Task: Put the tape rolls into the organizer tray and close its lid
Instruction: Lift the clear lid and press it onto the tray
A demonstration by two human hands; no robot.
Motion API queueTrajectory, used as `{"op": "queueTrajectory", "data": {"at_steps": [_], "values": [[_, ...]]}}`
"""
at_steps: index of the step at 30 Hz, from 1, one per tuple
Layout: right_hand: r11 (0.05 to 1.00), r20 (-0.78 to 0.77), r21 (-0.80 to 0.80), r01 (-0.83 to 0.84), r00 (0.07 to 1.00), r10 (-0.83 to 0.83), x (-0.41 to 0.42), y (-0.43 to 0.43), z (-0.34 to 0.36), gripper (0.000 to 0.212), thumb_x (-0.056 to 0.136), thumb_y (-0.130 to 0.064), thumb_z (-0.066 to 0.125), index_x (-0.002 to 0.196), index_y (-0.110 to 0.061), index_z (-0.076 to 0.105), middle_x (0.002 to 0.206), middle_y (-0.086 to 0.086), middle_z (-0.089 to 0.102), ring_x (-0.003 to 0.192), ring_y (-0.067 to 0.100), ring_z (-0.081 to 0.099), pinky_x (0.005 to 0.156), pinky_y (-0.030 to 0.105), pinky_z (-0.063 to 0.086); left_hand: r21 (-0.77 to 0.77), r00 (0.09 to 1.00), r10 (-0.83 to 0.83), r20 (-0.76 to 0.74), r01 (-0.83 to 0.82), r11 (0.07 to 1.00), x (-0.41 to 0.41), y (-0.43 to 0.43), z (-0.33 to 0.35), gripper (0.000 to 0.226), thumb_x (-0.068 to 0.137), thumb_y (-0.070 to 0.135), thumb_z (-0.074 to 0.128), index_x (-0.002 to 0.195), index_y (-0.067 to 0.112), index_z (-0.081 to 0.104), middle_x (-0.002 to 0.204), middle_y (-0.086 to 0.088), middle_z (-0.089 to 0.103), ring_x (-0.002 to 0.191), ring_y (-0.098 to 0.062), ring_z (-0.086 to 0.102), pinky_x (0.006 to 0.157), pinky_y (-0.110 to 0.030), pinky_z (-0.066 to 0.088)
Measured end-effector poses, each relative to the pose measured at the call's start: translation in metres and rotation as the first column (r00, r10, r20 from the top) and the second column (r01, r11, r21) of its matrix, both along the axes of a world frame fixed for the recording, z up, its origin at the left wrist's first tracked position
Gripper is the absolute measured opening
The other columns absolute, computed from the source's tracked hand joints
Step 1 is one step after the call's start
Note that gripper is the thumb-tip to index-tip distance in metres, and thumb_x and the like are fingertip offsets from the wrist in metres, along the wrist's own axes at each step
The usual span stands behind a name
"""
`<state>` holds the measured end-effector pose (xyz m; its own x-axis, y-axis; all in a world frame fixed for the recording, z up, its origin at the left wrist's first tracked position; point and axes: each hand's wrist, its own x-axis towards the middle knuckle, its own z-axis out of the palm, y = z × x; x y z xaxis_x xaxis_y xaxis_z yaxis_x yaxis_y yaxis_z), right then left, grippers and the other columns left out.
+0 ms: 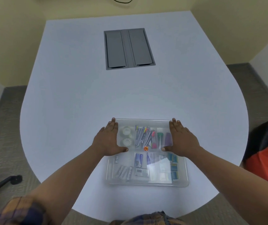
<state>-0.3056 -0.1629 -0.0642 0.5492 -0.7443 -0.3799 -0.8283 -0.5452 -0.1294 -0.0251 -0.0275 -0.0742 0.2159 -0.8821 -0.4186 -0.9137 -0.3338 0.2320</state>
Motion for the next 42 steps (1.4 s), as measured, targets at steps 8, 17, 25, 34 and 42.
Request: {"op": "queueTrajectory", "data": {"at_steps": [8,17,25,34,42], "values": [[0.895,0.249,0.179,0.408,0.862,-0.443,-0.023,0.052,-0.007,0.078,0.084,-0.036,0.068,0.144,-0.005,0.028,0.149,0.015,0.039,0.132,0.030,0.043,0.101,0.041,0.042,-0.150,0.847,0.452,-0.279,-0.503,0.851,-0.014,0.052,0.007,0.088,0.082,0.055,0.062,0.148,0.009,0.025,0.148,-0.011,0.041,0.135,-0.026,0.039,0.109,-0.040,0.035],[0.443,0.193,0.761,0.474,0.486,-0.852,-0.092,0.071,-0.015,0.029,0.072,-0.014,0.084,0.071,-0.010,0.056,0.066,0.003,0.050,0.058,0.015,0.053,0.068,0.034,0.059,0.276,0.243,0.676,-0.696,-0.778,0.564,-0.052,0.128,-0.006,0.028,0.078,0.019,0.078,0.090,0.001,0.059,0.076,-0.013,0.061,0.070,-0.023,0.071,0.063,-0.030,0.057],[0.480,0.251,0.797,0.367,0.520,-0.816,-0.103,0.076,-0.031,0.046,0.052,-0.025,0.091,0.071,-0.009,0.053,0.052,-0.002,0.049,0.052,0.013,0.056,0.062,0.035,0.057,0.417,-0.101,0.583,-0.806,-0.796,0.438,-0.040,0.131,-0.019,0.023,0.072,0.004,0.079,0.088,0.004,0.062,0.084,-0.015,0.056,0.068,-0.018,0.062,0.063,-0.023,0.057],[0.780,0.386,0.472,0.411,0.699,-0.602,-0.073,0.051,-0.021,0.102,0.057,-0.050,0.088,0.141,-0.022,0.037,0.137,-0.004,0.047,0.119,0.018,0.053,0.098,0.039,0.047,0.029,0.491,0.582,-0.648,-0.748,0.663,-0.035,0.110,-0.020,0.066,0.065,0.037,0.086,0.121,0.024,0.054,0.116,0.006,0.057,0.099,-0.012,0.060,0.081,-0.027,0.048],[0.994,0.321,-0.078,0.071,0.946,-0.042,-0.010,0.038,-0.029,0.090,0.089,-0.055,0.053,0.151,-0.004,0.012,0.160,0.014,0.009,0.148,0.025,0.007,0.119,0.032,0.005,-0.421,0.997,0.075,-0.017,-0.075,0.904,-0.041,0.042,-0.021,0.080,0.089,0.055,0.049,0.148,0.006,0.025,0.157,-0.012,0.024,0.146,-0.025,0.019,0.118,-0.039,0.020]]}}
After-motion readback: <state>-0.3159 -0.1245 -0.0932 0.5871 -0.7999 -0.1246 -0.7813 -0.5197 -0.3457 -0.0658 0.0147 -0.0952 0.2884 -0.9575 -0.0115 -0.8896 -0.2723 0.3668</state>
